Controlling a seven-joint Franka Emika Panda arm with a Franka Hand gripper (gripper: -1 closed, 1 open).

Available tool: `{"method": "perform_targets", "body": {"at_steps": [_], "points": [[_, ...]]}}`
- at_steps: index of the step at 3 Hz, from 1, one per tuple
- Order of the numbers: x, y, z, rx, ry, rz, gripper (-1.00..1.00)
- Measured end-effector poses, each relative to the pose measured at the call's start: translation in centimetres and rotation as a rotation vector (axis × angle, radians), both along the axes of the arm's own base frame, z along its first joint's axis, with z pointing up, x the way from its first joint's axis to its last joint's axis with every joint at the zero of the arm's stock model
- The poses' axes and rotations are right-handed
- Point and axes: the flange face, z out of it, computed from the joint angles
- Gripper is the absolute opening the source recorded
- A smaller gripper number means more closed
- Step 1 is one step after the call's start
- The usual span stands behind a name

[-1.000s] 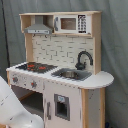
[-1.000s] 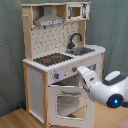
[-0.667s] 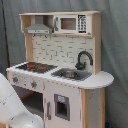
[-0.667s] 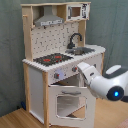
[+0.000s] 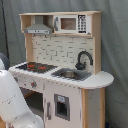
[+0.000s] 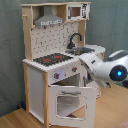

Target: Play with the kitchen

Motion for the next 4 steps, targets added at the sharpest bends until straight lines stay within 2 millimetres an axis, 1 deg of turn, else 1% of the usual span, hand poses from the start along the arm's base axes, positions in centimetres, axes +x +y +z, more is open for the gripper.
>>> {"method": "perform_targets", "body": {"at_steps": [1,2,3,4], "points": [[-0.3,-1.3,2.2,-0.026,0.108,-0.007,1.0],[-0.3,-2.5,3.7,-0.046,0.225,-0.01,1.0],[0.0,-3.6,4.1,-0.061,0.344,-0.008,1.0],[0.7,-4.8,3.9,-0.067,0.473,0.004,1.0]]}}
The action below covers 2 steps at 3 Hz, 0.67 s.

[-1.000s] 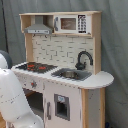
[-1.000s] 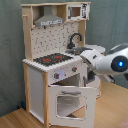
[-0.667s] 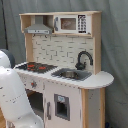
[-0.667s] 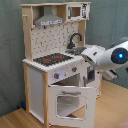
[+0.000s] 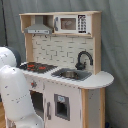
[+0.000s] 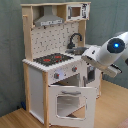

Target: Play with the kitchen

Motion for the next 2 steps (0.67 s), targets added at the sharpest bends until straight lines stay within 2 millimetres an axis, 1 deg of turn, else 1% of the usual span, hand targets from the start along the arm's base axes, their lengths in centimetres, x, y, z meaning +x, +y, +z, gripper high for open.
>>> {"method": "perform_targets", "body": {"at_steps": [1,2], "points": [[1.0,-1.3,0.2,0.015,0.121,0.013,1.0],[2.1,-2.9,0.4,0.041,0.227,0.025,1.0]]}}
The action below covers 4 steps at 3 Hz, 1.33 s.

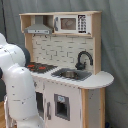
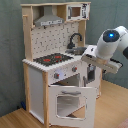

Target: Play with the kitchen

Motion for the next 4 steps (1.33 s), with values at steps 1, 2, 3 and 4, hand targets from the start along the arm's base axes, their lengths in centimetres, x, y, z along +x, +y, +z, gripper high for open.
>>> {"method": "perform_targets", "body": {"at_steps": [1,2,3,4], "points": [[1.2,-1.6,-0.2,0.027,0.075,0.013,1.0],[2.3,-3.3,-0.7,0.052,0.137,0.028,1.0],[3.5,-5.3,-1.2,0.076,0.192,0.045,1.0],[4.6,-7.5,-1.7,0.094,0.241,0.069,1.0]]}}
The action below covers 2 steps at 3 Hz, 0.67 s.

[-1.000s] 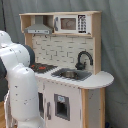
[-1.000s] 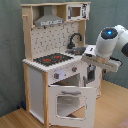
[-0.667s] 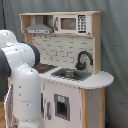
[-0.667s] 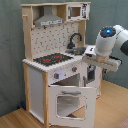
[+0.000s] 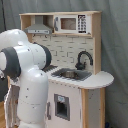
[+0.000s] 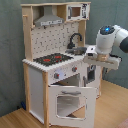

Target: Play with the kitchen

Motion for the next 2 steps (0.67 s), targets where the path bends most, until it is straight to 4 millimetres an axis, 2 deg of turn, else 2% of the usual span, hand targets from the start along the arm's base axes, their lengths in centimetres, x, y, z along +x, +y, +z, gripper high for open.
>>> {"method": "perform_targets", "body": {"at_steps": [2], "points": [[2.7,-3.8,-0.9,0.041,0.096,0.051,1.0]]}}
